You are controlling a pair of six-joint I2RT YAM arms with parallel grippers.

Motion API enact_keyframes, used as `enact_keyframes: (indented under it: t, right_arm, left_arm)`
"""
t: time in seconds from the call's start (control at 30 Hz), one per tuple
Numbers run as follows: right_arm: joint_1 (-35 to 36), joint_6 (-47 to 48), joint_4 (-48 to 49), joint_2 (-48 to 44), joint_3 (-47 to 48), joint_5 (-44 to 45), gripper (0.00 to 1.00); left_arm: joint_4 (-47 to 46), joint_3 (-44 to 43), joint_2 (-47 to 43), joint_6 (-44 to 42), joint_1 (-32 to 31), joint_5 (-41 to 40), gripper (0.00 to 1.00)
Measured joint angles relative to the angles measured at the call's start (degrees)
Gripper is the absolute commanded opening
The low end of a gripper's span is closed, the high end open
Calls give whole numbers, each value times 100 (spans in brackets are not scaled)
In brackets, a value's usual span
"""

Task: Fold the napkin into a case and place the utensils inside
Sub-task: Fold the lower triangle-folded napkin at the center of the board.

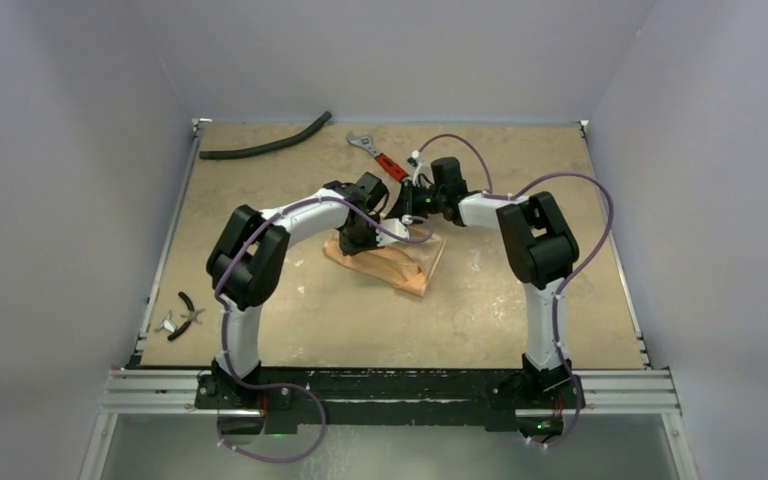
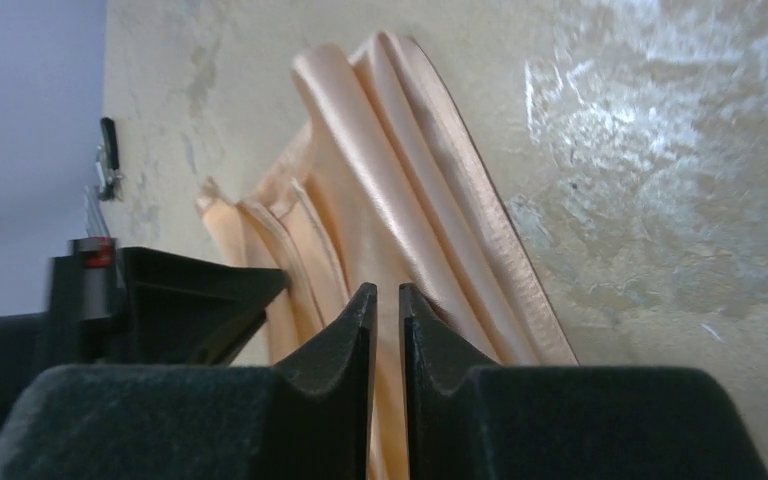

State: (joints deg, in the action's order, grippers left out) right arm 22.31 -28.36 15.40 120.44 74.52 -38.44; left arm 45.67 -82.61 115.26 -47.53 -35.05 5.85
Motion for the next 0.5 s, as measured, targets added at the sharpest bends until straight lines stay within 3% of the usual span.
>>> enact_keyframes:
  t: [0.5]
  right_arm:
    - [70,-76,310,549,87,-9,8]
  left_arm:
    - [-260,-365,0,7,-313,-79,0]
